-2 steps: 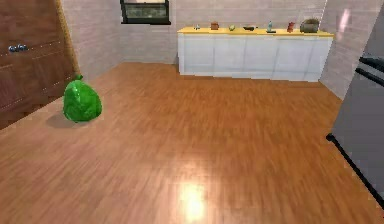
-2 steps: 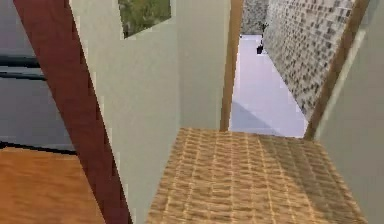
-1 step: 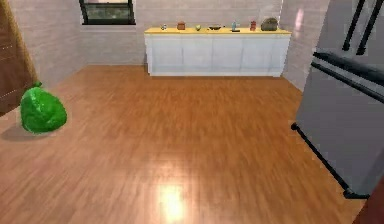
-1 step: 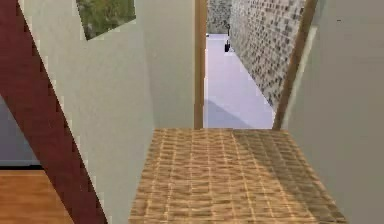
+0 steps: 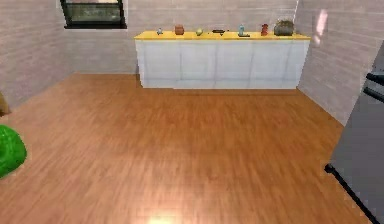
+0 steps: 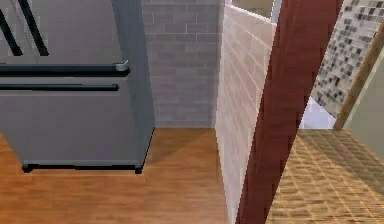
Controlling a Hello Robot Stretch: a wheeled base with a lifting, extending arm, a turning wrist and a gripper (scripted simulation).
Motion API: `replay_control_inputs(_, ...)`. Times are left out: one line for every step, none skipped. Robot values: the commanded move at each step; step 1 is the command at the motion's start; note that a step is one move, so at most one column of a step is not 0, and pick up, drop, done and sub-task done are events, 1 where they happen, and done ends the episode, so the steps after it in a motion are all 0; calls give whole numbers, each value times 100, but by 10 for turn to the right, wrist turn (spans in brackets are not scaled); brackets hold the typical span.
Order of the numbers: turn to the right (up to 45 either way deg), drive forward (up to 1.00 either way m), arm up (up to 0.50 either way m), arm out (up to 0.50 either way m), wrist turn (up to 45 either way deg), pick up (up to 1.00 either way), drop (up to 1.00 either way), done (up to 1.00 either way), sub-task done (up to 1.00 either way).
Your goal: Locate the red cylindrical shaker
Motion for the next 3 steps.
replay_control_inputs(90,0,0,0,0,0,0,0,0)
replay_control_inputs(0,100,0,0,0,0,0,0,0)
replay_control_inputs(30,0,0,0,0,0,0,0,0)
